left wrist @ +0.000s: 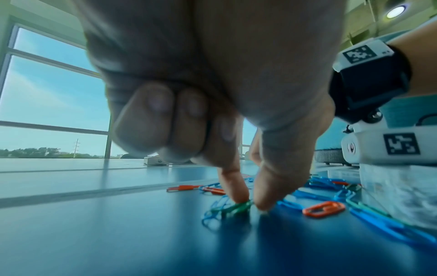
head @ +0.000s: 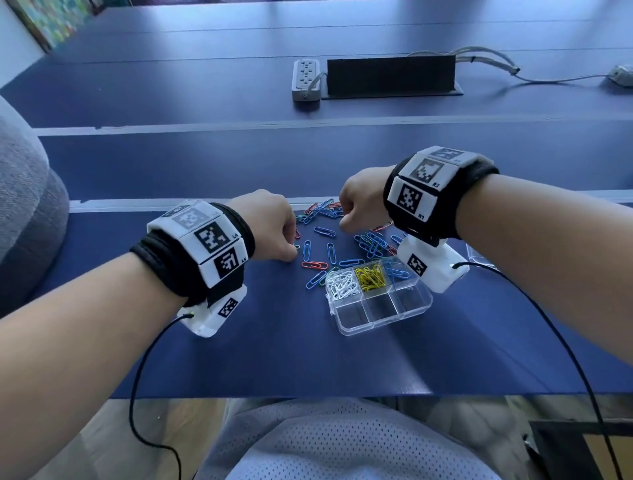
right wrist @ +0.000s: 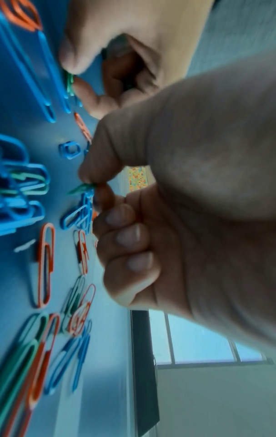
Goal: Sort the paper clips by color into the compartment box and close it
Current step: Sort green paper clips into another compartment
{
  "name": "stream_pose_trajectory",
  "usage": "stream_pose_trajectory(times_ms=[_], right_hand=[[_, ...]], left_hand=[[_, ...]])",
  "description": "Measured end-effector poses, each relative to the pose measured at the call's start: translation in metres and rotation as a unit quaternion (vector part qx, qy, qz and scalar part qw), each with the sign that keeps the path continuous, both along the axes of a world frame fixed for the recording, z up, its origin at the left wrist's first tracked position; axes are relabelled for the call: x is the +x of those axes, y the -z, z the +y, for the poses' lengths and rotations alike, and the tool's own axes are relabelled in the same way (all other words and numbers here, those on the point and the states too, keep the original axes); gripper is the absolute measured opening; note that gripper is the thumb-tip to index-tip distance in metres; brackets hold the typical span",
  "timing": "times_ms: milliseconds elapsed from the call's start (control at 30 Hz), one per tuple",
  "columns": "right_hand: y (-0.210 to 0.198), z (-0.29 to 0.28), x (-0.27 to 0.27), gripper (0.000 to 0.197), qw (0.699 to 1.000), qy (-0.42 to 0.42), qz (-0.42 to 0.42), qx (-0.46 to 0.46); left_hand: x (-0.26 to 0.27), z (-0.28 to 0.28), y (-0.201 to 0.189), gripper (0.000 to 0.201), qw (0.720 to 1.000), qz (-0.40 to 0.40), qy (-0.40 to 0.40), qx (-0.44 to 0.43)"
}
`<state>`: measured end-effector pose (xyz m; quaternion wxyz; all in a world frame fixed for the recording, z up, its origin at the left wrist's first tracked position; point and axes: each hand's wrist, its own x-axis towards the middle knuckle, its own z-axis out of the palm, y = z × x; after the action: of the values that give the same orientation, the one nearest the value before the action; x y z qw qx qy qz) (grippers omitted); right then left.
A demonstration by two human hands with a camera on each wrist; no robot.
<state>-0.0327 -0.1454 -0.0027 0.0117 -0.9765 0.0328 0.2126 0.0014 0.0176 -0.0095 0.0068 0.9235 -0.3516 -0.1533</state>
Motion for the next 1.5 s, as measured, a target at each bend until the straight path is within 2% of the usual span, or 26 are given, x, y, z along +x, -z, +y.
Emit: stream_pose_trajectory(times_ms=[100, 200, 267, 300, 333, 367, 433, 533, 667, 733, 833, 933, 1000, 1133, 1300, 1500], right_hand=[[-0.006, -0.006, -0.002, 0.026, 0.998, 0.036, -0.006, 0.046], [-0.013, -0.015, -0.01, 0.024, 0.988, 0.078, 0.007, 0.135], [-0.014, -0.02, -0.016, 0.014, 0.98, 0.08, 0.022, 0.178], [-0.016, -0.021, -0.02, 0.007, 0.977, 0.08, 0.033, 0.195], [-0.017, -0.022, -0.023, 0.001, 0.973, 0.078, 0.044, 0.213], [-0.018, -0.022, -0.026, 0.005, 0.969, 0.08, 0.053, 0.229], [-0.02, -0.024, -0.032, 0.019, 0.963, 0.084, 0.07, 0.247], [-0.022, -0.032, -0.044, 0.024, 0.955, 0.078, 0.101, 0.268], [-0.022, -0.042, -0.066, 0.023, 0.936, 0.098, 0.112, 0.32], [-0.021, -0.045, -0.078, 0.024, 0.925, 0.121, 0.101, 0.344], [-0.023, -0.044, -0.096, 0.024, 0.919, 0.155, 0.08, 0.355], [-0.026, -0.036, -0.109, 0.028, 0.955, 0.133, 0.03, 0.264], [-0.029, -0.03, -0.116, 0.029, 0.97, 0.117, 0.006, 0.211], [-0.032, -0.023, -0.125, 0.029, 0.967, 0.143, -0.006, 0.211], [-0.033, -0.03, -0.128, 0.038, 0.943, 0.191, -0.024, 0.271], [-0.027, -0.038, -0.13, 0.037, 0.922, 0.22, -0.03, 0.317]], left_hand=[[-0.001, 0.001, 0.002, 0.009, 1.0, -0.015, 0.005, 0.008], [0.0, 0.001, 0.002, 0.012, 1.0, -0.007, -0.007, -0.014], [0.0, -0.001, -0.003, 0.015, 0.998, 0.027, -0.034, -0.041], [0.0, -0.002, -0.005, 0.014, 0.993, 0.074, -0.057, -0.067], [0.0, -0.004, -0.008, 0.013, 0.98, 0.146, -0.086, -0.107], [-0.001, -0.006, -0.01, 0.012, 0.957, 0.218, -0.114, -0.15], [-0.002, -0.008, -0.012, 0.019, 0.914, 0.311, -0.145, -0.215], [-0.009, -0.015, -0.015, 0.021, 0.87, 0.395, -0.149, -0.254], [-0.023, -0.03, -0.024, 0.016, 0.84, 0.462, -0.124, -0.257], [-0.029, -0.039, -0.026, 0.015, 0.843, 0.465, -0.098, -0.25], [-0.04, -0.055, -0.028, 0.008, 0.893, 0.409, -0.022, -0.189], [-0.054, -0.067, -0.03, 0.021, 0.947, 0.291, 0.081, -0.111], [-0.063, -0.07, -0.031, 0.023, 0.965, 0.21, 0.137, -0.083], [-0.072, -0.072, -0.034, 0.024, 0.976, 0.142, 0.152, -0.071], [-0.074, -0.073, -0.033, 0.027, 0.974, 0.148, 0.147, -0.088], [-0.076, -0.079, -0.027, 0.025, 0.968, 0.161, 0.158, -0.109]])
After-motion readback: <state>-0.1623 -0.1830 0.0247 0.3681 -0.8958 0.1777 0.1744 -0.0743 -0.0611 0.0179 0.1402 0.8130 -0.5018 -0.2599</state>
